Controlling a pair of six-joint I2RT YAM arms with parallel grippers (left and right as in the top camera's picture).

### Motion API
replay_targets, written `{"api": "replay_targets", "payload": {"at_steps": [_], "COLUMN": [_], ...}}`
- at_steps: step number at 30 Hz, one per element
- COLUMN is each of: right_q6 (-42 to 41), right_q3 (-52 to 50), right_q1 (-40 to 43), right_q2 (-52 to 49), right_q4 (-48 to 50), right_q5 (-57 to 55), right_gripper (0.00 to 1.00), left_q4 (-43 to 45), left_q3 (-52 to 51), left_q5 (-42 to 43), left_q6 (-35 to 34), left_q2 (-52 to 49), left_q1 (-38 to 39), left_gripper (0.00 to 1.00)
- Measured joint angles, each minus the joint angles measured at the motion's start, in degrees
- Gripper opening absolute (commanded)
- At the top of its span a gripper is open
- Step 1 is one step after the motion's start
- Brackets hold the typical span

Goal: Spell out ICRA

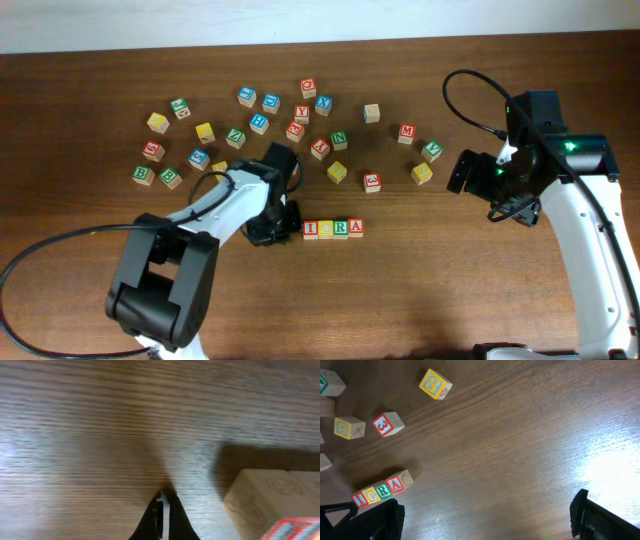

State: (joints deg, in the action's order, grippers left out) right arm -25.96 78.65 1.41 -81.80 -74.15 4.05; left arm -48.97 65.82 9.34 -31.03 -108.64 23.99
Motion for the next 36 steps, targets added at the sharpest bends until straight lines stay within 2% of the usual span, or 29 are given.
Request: {"api": "replay_targets", "payload": {"at_steps": [7, 11, 13, 16, 17, 21, 23, 24, 25, 27, 28, 32, 36], "right_q6": [0.0, 0.0, 0.0, 0.0, 0.0, 0.0, 0.0, 0.0, 0.0, 0.0, 0.0, 0.0, 0.0], "right_q3": [0.0, 0.0, 0.0, 0.0, 0.0, 0.0, 0.0, 0.0, 0.0, 0.0, 0.0, 0.0, 0.0], "right_q1": [0.0, 0.0, 0.0, 0.0, 0.0, 0.0, 0.0, 0.0, 0.0, 0.0, 0.0, 0.0, 0.0], "right_q2": [0.0, 0.0, 0.0, 0.0, 0.0, 0.0, 0.0, 0.0, 0.0, 0.0, 0.0, 0.0, 0.0], "right_q4": [0.0, 0.0, 0.0, 0.0, 0.0, 0.0, 0.0, 0.0, 0.0, 0.3, 0.9, 4.7, 7.4], "right_q5": [0.0, 0.0, 0.0, 0.0, 0.0, 0.0, 0.0, 0.0, 0.0, 0.0, 0.0, 0.0, 0.7], "right_gripper": [0.98, 0.99, 0.98, 0.99, 0.98, 0.98, 0.98, 0.98, 0.98, 0.98, 0.98, 0.98, 0.98], "left_q4": [2.4, 1.6, 1.2, -1.6, -3.0, -5.2, -5.0, -4.7, -4.4, -3.1, -2.4, 3.4, 4.9], "left_q3": [0.0, 0.0, 0.0, 0.0, 0.0, -0.1, -0.1, 0.0, -0.1, 0.0, 0.0, 0.0, -0.1], "left_q5": [0.7, -2.6, -3.4, -4.5, -4.9, -6.2, -6.7, -7.3, -8.1, -9.9, -10.4, -11.8, -12.6], "left_q6": [-0.1, -0.1, -0.1, -0.1, -0.1, -0.4, -0.5, -0.4, -0.7, -0.5, -0.4, -0.6, -0.7], "left_q2": [0.0, 0.2, 0.2, 0.3, 0.3, 0.3, 0.3, 0.3, 0.4, 0.7, 0.7, 0.9, 0.9], "left_q1": [2.4, 2.1, 0.5, -5.9, -8.2, -13.3, -13.8, -13.9, -13.9, -14.0, -14.0, -14.1, -14.1], "left_gripper": [0.00, 0.00, 0.00, 0.01, 0.07, 0.19, 0.31, 0.42, 0.47, 0.65, 0.82, 1.00, 0.99]}}
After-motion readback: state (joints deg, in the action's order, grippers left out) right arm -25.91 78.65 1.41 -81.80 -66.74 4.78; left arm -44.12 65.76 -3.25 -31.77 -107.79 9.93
